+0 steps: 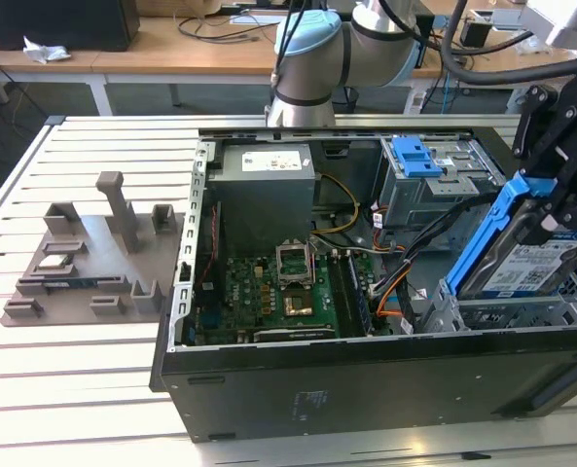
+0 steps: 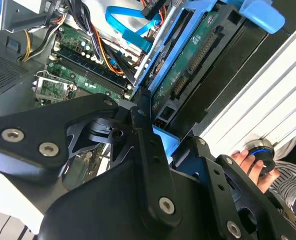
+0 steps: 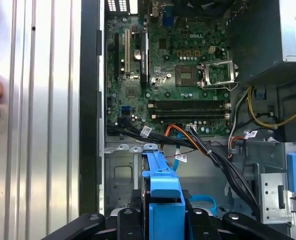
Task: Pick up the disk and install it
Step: 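Insert the disk into the insertion slot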
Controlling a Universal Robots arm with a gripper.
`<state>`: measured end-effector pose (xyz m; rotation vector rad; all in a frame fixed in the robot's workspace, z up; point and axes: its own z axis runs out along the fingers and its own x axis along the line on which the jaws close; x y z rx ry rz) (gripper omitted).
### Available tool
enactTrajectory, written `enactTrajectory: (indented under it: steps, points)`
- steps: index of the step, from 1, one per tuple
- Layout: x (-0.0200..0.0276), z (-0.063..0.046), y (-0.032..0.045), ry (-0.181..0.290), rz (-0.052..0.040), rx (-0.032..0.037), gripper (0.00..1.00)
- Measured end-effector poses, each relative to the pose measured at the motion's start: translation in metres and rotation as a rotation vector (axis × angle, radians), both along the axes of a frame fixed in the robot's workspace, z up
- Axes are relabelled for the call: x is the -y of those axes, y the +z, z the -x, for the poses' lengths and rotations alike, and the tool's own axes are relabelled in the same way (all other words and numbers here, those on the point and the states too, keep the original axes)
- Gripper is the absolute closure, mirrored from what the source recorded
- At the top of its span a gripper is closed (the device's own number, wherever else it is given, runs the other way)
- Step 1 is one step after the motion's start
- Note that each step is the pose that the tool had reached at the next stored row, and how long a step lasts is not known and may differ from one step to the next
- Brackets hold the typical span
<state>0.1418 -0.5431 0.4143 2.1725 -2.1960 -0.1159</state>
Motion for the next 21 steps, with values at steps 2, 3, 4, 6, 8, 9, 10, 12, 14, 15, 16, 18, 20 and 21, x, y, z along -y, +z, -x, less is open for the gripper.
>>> enactTrajectory:
  steps: [2, 3, 4, 6, 8, 9, 10, 12, 14, 15, 16, 18, 20, 21]
  points:
    - [0.0, 0.0, -0.0049, 0.0, 0.0001, 0.0, 0.63]
    - [0.0, 0.0, -0.0063, 0.0, 0.0003, 0.0, 0.63]
    - [0.0, 0.0, -0.0078, 0.0, 0.0002, 0.0, 0.63]
    - [0.0, 0.0, -0.0085, 0.0, 0.0001, 0.0, 0.63]
    - [0.0, 0.0, -0.0086, 0.0, 0.0002, 0.0, 0.63]
    - [-0.0001, -0.0001, -0.0087, 0.0, -0.0001, 0.0001, 0.62]
    - [0.0, 0.0, -0.0087, 0.0, 0.0003, 0.0001, 0.56]
    - [0.0, -0.0001, -0.0088, 0.0, 0.0002, 0.0001, 0.56]
    - [0.0, -0.0001, -0.0089, 0.0, 0.0002, 0.0001, 0.56]
    - [0.0, 0.0, -0.0089, 0.0, 0.0002, 0.0, 0.56]
    - [0.0, 0.0, -0.009, 0.0, 0.0001, 0.0, 0.57]
    - [0.0, 0.0, -0.0091, 0.0, 0.0001, 0.0001, 0.7]
    - [0.0, 0.0, -0.0092, 0.0, 0.0001, 0.0, 0.82]
    - [0.0, 0.0, -0.0092, 0.0, 0.0001, 0.0, 0.88]
